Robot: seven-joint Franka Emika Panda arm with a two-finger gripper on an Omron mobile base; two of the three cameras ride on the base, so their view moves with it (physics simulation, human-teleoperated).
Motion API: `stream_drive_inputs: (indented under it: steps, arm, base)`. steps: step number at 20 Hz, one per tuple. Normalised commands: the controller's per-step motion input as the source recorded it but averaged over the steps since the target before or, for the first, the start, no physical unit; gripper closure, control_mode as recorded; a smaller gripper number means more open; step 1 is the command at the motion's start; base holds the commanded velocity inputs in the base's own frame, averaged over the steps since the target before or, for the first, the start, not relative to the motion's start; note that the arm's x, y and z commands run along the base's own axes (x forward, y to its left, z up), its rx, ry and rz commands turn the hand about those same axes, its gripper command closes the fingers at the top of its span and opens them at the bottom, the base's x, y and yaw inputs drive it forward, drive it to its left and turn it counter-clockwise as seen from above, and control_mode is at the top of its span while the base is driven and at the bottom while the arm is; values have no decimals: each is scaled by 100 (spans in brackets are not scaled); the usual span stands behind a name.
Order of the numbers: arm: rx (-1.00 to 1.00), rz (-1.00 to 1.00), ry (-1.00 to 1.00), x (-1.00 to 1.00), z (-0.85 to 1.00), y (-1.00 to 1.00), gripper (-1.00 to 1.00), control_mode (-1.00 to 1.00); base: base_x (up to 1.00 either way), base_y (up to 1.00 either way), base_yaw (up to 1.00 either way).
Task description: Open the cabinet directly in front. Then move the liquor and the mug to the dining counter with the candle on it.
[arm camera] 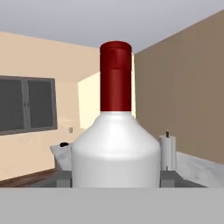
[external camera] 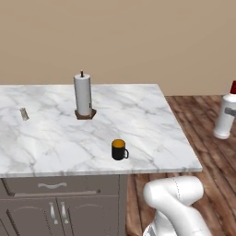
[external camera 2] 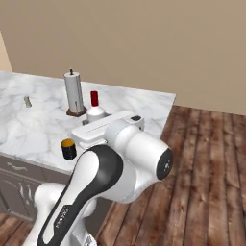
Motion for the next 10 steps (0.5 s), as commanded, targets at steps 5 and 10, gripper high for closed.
stream_drive_inputs:
  steps: [5,10]
  arm:
    - [0,8,0,31,-19,0,100,-100]
    - [0,8,0,28,-32,-5,100,-100]
  base:
    - [0,0,0]
    - [0,0,0]
